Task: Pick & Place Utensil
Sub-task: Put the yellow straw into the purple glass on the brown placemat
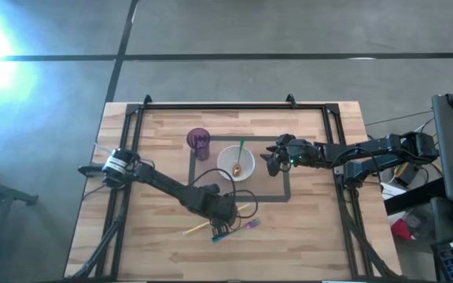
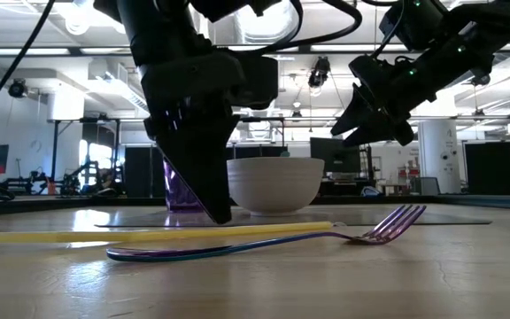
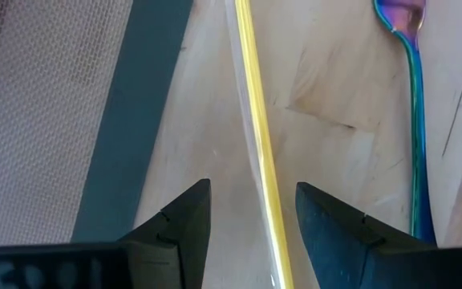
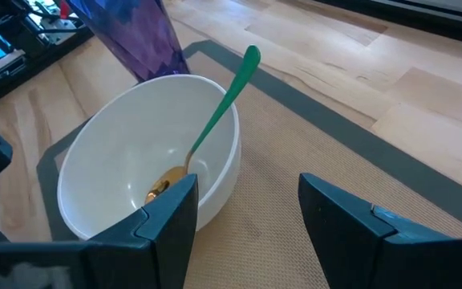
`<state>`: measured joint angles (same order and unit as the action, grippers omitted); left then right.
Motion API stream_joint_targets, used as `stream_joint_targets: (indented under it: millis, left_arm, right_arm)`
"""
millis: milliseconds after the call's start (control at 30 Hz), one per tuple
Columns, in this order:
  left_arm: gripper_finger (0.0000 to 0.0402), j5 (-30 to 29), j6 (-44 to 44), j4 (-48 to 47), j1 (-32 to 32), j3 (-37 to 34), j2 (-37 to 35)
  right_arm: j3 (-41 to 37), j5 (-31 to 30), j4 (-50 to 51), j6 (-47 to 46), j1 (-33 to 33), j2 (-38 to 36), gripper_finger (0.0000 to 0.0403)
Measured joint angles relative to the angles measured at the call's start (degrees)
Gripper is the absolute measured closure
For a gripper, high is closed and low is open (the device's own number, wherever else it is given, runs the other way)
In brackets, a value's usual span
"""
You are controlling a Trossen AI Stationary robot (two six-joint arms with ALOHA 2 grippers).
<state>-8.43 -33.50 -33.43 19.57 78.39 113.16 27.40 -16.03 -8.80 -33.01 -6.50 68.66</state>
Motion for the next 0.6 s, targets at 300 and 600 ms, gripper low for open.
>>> stream_joint_targets:
  millis: [300,600]
  left_arm:
    - [0.0227,0.0,-0.1,0.3,0.0,-0.6,0.0]
    - [0.0227,0.6,-2.4,2.2,0.0,-3.6,-0.2]
  right_arm:
    - [-0.1,0.0,0.0,0.0,0.0,0.0,0.0193]
    - [-0.1,0.0,0.0,0.0,0.3,0.0,0.0193]
